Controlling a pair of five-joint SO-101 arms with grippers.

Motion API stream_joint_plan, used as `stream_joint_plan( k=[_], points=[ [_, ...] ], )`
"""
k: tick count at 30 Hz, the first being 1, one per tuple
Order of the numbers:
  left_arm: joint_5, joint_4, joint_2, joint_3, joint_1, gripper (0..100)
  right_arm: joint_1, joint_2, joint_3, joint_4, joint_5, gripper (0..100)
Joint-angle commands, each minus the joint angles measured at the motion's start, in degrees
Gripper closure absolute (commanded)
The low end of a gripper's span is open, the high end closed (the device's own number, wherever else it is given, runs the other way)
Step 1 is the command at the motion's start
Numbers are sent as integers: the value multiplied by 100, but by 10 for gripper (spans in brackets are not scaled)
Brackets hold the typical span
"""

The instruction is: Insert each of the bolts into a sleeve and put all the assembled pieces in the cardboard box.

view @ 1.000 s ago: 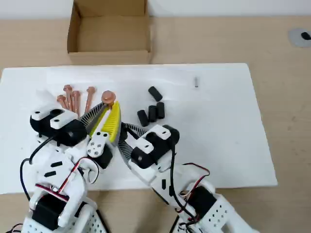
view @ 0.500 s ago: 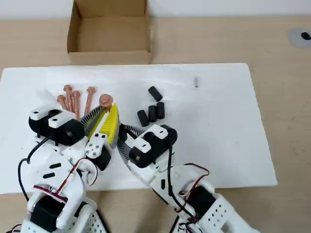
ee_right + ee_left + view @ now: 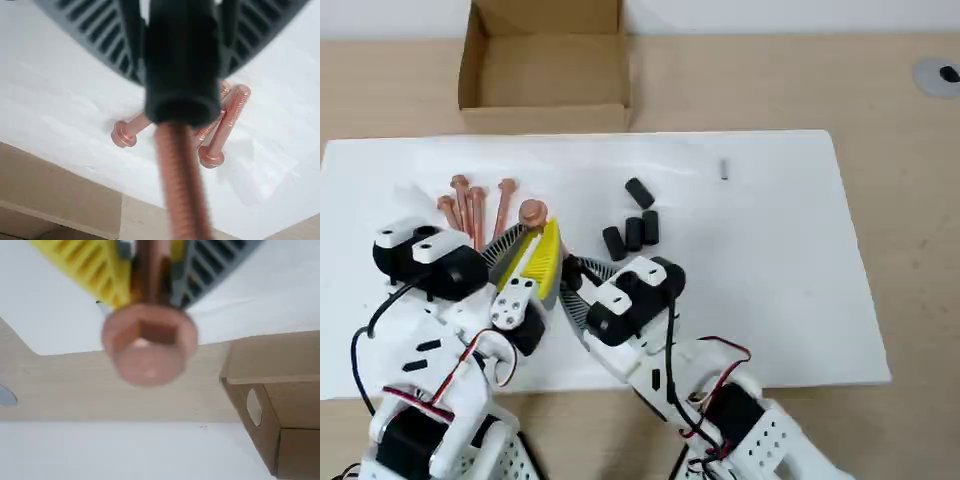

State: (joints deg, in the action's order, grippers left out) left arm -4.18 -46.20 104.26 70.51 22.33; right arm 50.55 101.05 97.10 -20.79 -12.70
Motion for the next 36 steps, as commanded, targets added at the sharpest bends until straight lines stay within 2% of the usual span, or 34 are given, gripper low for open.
stream_joint_plan(
  k=[1,17,23,36],
  points=[
    [-35,-105,-22,-123,26,995,22,163,-4,62,-44,989],
    [-9,-141,-31,-316,35,995,22,136,-4,35,-26,989],
    [9,-413,-31,-352,290,995,22,136,-4,35,-18,989],
    [378,-580,-31,-607,281,995,22,136,-4,26,-18,989]
  ],
)
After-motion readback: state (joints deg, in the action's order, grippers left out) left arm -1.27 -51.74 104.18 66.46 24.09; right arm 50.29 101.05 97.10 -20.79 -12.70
